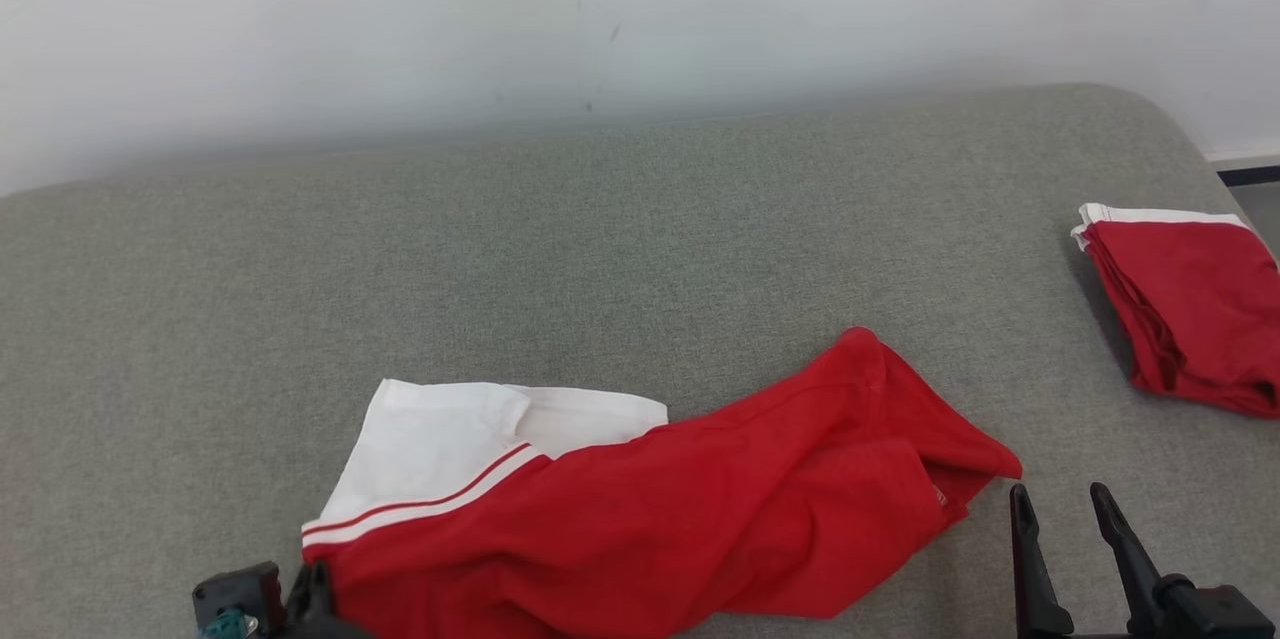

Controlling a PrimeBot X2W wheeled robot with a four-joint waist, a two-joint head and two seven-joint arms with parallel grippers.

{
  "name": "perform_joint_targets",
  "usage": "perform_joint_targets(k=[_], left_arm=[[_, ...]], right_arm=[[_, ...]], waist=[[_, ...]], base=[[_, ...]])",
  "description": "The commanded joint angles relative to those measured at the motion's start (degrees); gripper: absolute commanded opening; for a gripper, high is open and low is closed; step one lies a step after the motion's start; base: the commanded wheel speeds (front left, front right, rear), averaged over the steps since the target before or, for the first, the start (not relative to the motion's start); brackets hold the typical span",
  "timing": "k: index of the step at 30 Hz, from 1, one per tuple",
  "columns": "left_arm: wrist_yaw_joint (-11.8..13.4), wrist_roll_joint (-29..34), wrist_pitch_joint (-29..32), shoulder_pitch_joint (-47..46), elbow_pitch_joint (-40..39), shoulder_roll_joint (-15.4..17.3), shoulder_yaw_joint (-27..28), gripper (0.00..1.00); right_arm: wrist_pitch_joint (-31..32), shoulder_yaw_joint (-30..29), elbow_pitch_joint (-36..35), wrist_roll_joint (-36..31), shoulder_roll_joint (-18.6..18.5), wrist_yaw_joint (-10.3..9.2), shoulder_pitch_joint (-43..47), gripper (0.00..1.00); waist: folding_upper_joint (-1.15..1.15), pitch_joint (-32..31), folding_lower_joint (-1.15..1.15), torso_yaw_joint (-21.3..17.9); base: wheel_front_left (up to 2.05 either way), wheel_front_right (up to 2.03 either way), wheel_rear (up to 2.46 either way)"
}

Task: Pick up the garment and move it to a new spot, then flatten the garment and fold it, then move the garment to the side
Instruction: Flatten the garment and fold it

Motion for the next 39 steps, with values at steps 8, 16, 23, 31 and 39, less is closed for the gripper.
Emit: perform_joint_targets(k=[8, 16, 23, 31, 39], left_arm=[[-0.7, -1.5, -13.5, 3.2, -2.3, -1.7, 1.5, 1.00], [-7.8, 0.5, -25.7, 6.6, -6.0, -1.4, 0.2, 1.00], [-12.4, 5.1, -25.7, 9.7, -11.7, -3.1, 3.5, 1.00], [-14.9, 5.5, -25.8, 11.4, -7.9, -4.4, 6.0, 1.00], [-16.7, 6.0, -25.8, 10.7, -4.8, -4.7, 7.9, 1.00]], right_arm=[[0.1, -0.4, 0.4, 0.1, 0.0, -0.15, 0.4, 1.00], [0.7, -1.0, 0.2, -0.8, -0.3, -0.15, 0.4, 1.00], [1.1, -1.0, 1.6, -0.1, -2.0, -0.15, -1.1, 1.00], [-0.8, -0.9, 6.3, -0.4, -3.4, -0.15, -2.1, 1.00], [-3.1, -0.1, 9.9, -0.5, -3.4, -0.15, -3.1, 1.00]], waist=[[0.00, -1.7, 0.00, -0.2], [0.00, -4.3, 0.00, 1.1], [0.00, -6.0, 0.00, 2.7], [0.00, -8.4, 0.00, 4.2], [0.00, -9.5, 0.00, 4.7]], base=[[0.00, 0.00, 0.00], [0.00, 0.00, 0.00], [0.00, 0.00, 0.00], [0.00, 0.00, 0.00], [0.00, 0.00, 0.00]])
